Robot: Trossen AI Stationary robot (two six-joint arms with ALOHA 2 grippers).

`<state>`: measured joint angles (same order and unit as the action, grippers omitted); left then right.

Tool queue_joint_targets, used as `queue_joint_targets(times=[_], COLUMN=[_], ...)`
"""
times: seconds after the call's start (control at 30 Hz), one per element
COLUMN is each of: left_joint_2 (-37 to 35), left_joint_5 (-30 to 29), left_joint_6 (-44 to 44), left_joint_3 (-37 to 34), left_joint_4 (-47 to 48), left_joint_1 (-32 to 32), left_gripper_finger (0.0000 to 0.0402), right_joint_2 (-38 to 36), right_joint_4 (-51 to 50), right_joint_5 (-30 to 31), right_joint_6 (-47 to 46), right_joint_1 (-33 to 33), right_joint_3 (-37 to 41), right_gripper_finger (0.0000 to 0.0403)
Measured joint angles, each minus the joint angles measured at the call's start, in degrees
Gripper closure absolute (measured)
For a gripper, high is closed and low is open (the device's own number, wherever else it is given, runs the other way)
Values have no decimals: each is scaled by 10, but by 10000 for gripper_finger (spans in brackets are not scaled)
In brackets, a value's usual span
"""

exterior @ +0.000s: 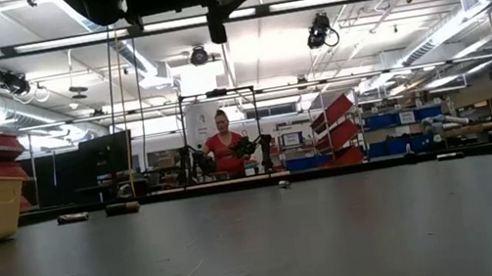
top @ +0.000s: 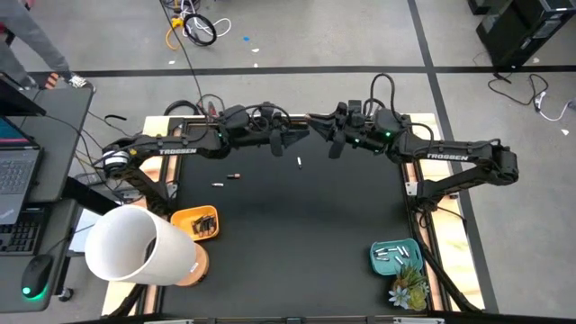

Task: Sort batteries
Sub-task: Put the black battery into the yellow bin

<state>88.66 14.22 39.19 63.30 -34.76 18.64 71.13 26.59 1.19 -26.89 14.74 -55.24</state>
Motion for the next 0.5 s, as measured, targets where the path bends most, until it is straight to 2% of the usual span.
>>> queue_joint_targets(times=[0.2,0.4,0.47,0.5], left_joint_2=[3,2,2,2], left_joint_5=[-11,-4,13,43], left_joint_6=[-2,-10,2,22], left_joint_3=[0,0,0,0], left_joint_4=[-22,-29,-31,-30], left_joint_1=[-5,-10,-12,-12], left_gripper_finger=[169,172,173,173], right_joint_2=[0,4,8,9], right_joint_4=[-1,1,2,4], right_joint_5=[0,5,5,5], right_joint_6=[-6,-7,-19,-21], right_joint_1=[1,1,0,-1], right_joint_3=[0,0,1,1], right_gripper_finger=[369,369,369,369])
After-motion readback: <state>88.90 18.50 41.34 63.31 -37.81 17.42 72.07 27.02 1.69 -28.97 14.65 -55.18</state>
